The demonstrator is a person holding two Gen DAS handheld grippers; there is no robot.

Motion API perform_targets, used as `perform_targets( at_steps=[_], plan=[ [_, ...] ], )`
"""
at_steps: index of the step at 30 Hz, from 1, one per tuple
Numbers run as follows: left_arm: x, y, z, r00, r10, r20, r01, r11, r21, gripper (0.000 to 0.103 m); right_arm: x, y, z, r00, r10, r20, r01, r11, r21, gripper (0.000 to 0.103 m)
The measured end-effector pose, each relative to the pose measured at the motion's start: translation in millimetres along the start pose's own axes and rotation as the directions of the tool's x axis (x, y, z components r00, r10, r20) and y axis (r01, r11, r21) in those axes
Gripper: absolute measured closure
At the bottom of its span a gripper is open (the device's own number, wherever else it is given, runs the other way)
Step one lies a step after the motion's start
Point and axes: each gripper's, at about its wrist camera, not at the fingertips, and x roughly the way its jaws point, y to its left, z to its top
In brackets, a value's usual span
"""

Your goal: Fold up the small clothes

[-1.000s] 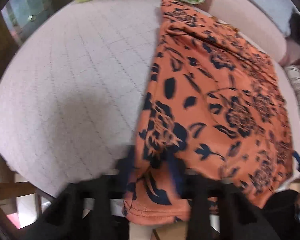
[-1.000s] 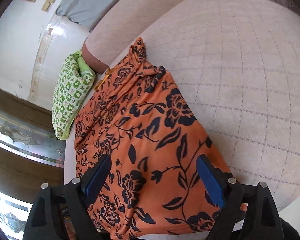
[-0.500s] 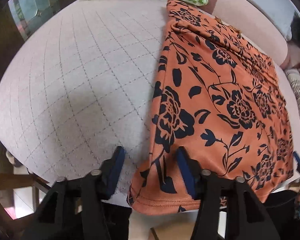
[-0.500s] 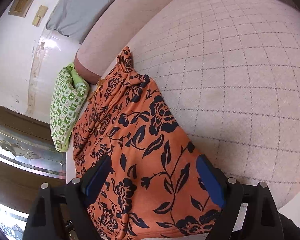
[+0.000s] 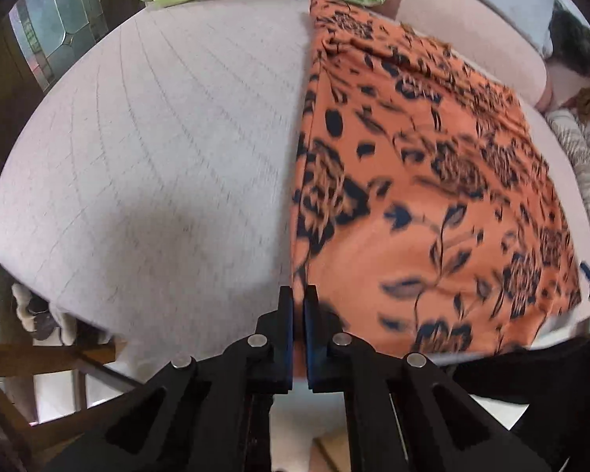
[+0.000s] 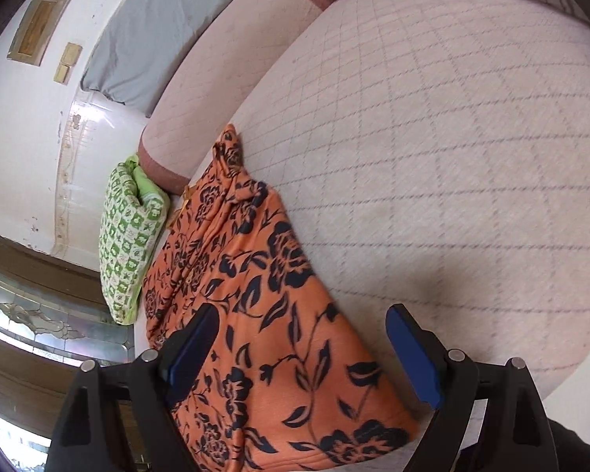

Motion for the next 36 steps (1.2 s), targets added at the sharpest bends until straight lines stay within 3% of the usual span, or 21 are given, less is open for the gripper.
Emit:
perform_targets(
  at_steps=[3,6,7,10,11,13,16,18,20,22,25,27,29,30,34,35,36],
  plan=[
    [-9.9,3.0,-4.6,0.999,0.012,0.029,-0.012,1.000,0.010,0.099,-3.4,-6.8,3.8,1.000,0.005,-0.008,-0.005,1.000,0.002,0.014],
    [-20.4,11.4,2.7,0.996,-0.047,0.071,0.050,0.998,-0.039,0.096,-2.4,-9.5,4.8,0.999,0.007,-0.032,-0.007,1.000,-0.013,0.014],
    [-22.0,13.5,5.1,0.995,-0.067,0.074,0.070,0.996,-0.051,0.090,0.1,-12.9,5.0,0.998,0.015,-0.059,-0.016,1.000,-0.007,0.014],
    [-19.7,13.1,10.9,0.996,-0.061,0.062,0.062,0.998,-0.026,0.050,4.9,-24.5,3.6,0.991,0.061,-0.117,-0.057,0.998,0.035,0.014],
    [-14.9,11.9,13.6,0.997,-0.044,0.064,0.046,0.999,-0.027,0.048,4.8,-26.2,3.0,0.989,0.076,-0.126,-0.072,0.997,0.040,0.014],
    [-6.6,16.4,17.6,0.997,-0.064,0.042,0.066,0.997,-0.043,0.049,5.3,-30.7,1.1,0.982,0.114,-0.150,-0.108,0.993,0.047,0.014],
    [7.4,24.7,17.7,0.987,-0.159,-0.017,0.157,0.984,-0.086,0.049,9.6,-36.2,-2.8,0.968,0.160,-0.193,-0.149,0.986,0.069,0.016],
    [6.2,25.5,17.8,0.984,-0.177,-0.009,0.176,0.980,-0.094,0.051,12.0,-34.7,-5.6,0.955,0.192,-0.225,-0.181,0.981,0.068,0.018],
    [4.2,25.9,15.8,0.968,-0.252,-0.015,0.249,0.964,-0.090,0.086,20.7,-29.8,-12.5,0.930,0.216,-0.298,-0.208,0.976,0.057,0.031],
    [5.5,27.8,13.4,0.967,-0.253,-0.021,0.250,0.964,-0.095,0.090,25.1,-20.8,-18.3,0.926,0.190,-0.327,-0.200,0.980,0.002,0.034],
    [2.6,31.8,9.3,0.965,-0.263,-0.015,0.260,0.960,-0.107,0.091,28.5,-13.5,-23.1,0.931,0.145,-0.334,-0.175,0.983,-0.062,0.034],
    [3.4,34.5,10.0,0.967,-0.252,-0.020,0.248,0.962,-0.112,0.081,31.2,-11.1,-25.2,0.935,0.115,-0.334,-0.155,0.984,-0.094,0.034],
    [9.2,33.1,14.6,0.958,-0.287,-0.025,0.282,0.952,-0.122,0.063,32.7,-2.8,-29.1,0.941,0.076,-0.330,-0.136,0.977,-0.165,0.030],
    [8.4,30.2,15.0,0.955,-0.295,-0.026,0.291,0.950,-0.111,0.061,33.1,2.2,-31.9,0.943,0.062,-0.326,-0.132,0.971,-0.198,0.029],
    [7.5,15.8,13.9,0.969,-0.242,-0.041,0.241,0.970,-0.035,0.065,35.5,17.3,-43.4,0.955,-0.022,-0.294,-0.078,0.943,-0.324,0.027],
    [7.2,15.3,14.0,0.970,-0.238,-0.044,0.237,0.971,-0.032,0.077,35.4,20.7,-46.5,0.959,-0.045,-0.281,-0.058,0.936,-0.348,0.030],
    [7.7,16.9,14.4,0.972,-0.228,-0.048,0.226,0.973,-0.036,0.084,35.4,24.2,-48.5,0.961,-0.072,-0.267,-0.035,0.927,-0.374,0.033]
  ],
)
